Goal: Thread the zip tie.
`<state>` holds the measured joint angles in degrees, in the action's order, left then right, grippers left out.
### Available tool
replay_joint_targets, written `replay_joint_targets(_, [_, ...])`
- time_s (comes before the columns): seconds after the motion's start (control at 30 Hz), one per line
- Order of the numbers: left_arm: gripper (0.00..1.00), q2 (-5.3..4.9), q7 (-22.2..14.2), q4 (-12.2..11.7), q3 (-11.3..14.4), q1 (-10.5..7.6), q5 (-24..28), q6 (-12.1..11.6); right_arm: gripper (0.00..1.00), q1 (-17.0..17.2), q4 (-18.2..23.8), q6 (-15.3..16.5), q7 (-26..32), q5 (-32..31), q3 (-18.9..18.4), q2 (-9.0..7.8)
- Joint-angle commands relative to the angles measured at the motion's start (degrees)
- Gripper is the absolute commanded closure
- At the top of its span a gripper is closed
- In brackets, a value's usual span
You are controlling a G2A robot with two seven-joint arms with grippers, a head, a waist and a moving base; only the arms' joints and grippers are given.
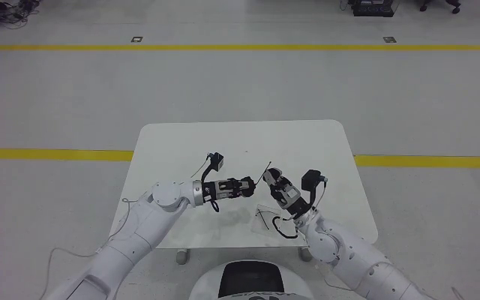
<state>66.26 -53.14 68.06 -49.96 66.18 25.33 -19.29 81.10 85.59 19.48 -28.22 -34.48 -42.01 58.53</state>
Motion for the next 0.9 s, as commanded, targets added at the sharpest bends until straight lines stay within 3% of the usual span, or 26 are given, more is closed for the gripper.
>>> replay_joint_targets(0.0, [1.00, 0.00, 0.0, 0.0, 0.0, 0.00, 0.0, 0.0, 1.00, 0.0, -0.1, 0.0, 0.2, 0.0, 0.0, 0.05])
replay_joint_targets(0.87, [1.00, 0.00, 0.0, 0.0, 0.0, 0.00, 0.0, 0.0, 1.00, 0.5, 0.0, 0.0, 1.1, -0.5, -0.8, 0.41])
